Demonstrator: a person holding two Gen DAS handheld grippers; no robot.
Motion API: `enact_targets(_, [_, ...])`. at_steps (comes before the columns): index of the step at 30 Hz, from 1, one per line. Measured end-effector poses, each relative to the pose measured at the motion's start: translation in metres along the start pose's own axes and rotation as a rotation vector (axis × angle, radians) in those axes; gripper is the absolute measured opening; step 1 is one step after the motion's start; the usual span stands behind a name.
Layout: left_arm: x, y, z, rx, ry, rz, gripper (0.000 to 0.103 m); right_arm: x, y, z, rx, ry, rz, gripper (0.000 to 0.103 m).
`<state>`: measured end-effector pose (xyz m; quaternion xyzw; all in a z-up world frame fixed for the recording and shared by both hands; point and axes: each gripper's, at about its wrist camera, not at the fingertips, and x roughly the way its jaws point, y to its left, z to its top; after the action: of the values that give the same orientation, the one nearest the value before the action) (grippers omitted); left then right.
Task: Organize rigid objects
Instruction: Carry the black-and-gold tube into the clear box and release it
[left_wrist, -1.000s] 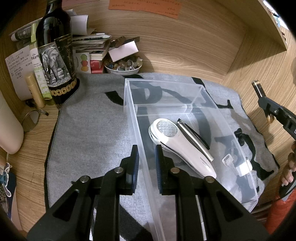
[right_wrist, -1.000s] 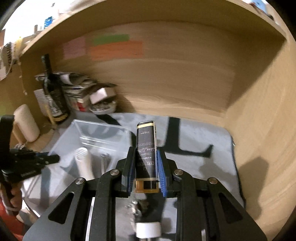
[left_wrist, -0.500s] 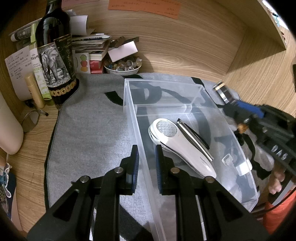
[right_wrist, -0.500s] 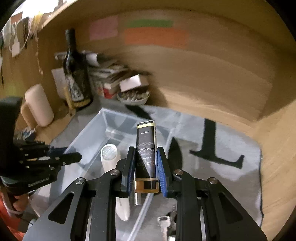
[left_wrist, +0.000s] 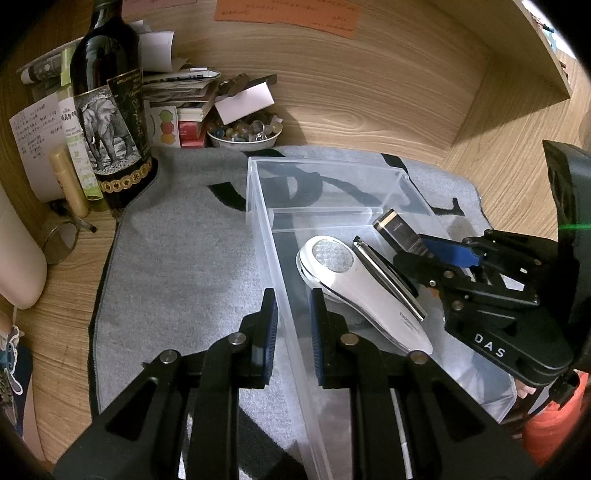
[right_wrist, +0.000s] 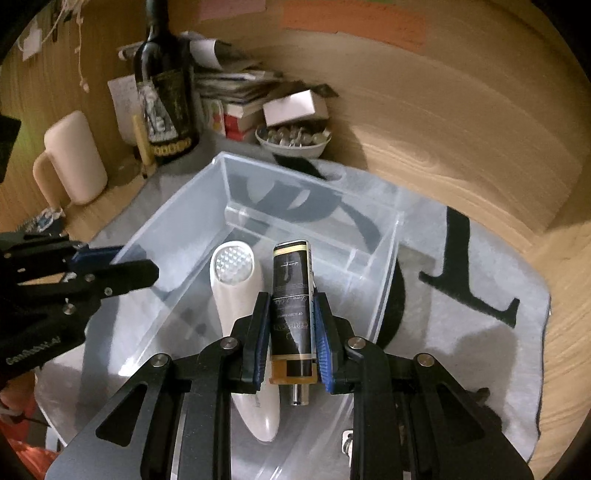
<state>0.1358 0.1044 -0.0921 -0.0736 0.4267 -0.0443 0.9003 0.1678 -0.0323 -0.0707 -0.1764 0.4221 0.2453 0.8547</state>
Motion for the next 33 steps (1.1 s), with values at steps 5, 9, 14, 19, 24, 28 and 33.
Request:
enact_targets(5, [0.000,0.000,-0.001,0.000,-0.002,0.002,0.015,0.002,0.005,-0.001,-0.028,0.029,0.005,0.021])
enact_targets(9, [0.000,-0.001,-0.001,0.000,0.000,0.001,0.015,0.001,0.006,0.000,-0.031,0.028,-0.004,0.021])
enact_targets(14, [0.000,-0.001,-0.002,0.001,0.000,0.002,0.015,-0.001,0.004,0.000,-0.024,0.018,0.005,0.031])
enact_targets(19, [0.000,0.000,-0.002,0.001,-0.001,0.002,0.015,-0.018,0.001,0.001,0.001,-0.045,0.010,0.046])
enact_targets(24, [0.000,0.000,-0.002,0.002,-0.001,0.001,0.015,-0.049,-0.010,0.006,0.071,-0.152,-0.018,0.067])
enact_targets(28, [0.000,-0.001,-0.003,0.003,-0.001,0.003,0.015,-0.073,-0.025,0.006,0.124,-0.222,-0.057,0.073])
enact_targets(33, [0.000,-0.001,-0.003,0.003,-0.002,0.003,0.015,-0.095,-0.053,-0.002,0.205,-0.263,-0.144,0.078])
